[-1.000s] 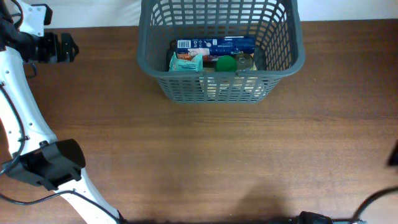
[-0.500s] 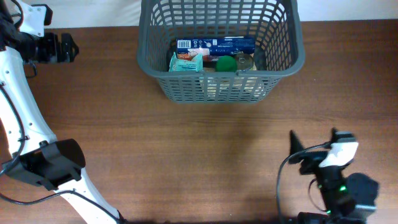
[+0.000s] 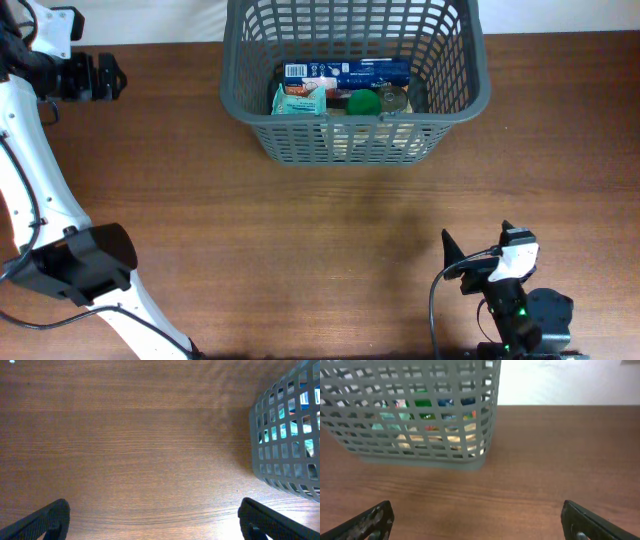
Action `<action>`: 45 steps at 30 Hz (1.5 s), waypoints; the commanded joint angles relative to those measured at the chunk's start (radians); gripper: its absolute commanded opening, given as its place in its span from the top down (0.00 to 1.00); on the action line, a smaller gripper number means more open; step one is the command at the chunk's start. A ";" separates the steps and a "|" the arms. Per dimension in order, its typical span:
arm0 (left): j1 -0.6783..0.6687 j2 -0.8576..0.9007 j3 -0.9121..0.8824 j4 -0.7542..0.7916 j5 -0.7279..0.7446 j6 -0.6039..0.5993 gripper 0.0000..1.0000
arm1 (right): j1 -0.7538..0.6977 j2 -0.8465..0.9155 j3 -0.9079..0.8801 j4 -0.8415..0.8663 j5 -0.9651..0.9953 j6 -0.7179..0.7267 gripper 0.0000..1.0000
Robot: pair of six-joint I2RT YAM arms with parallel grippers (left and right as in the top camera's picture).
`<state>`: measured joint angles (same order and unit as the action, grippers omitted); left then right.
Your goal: Pack container
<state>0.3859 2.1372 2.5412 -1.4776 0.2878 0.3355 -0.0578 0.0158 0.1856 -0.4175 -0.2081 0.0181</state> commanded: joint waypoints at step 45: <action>-0.272 -0.899 -0.825 0.024 -0.005 0.006 0.01 | 0.005 -0.013 -0.066 0.013 0.009 -0.003 0.01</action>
<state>0.1780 1.4166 1.9469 -1.4544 0.2844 0.3325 -0.0578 0.0128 0.1280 -0.4080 -0.2085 0.0181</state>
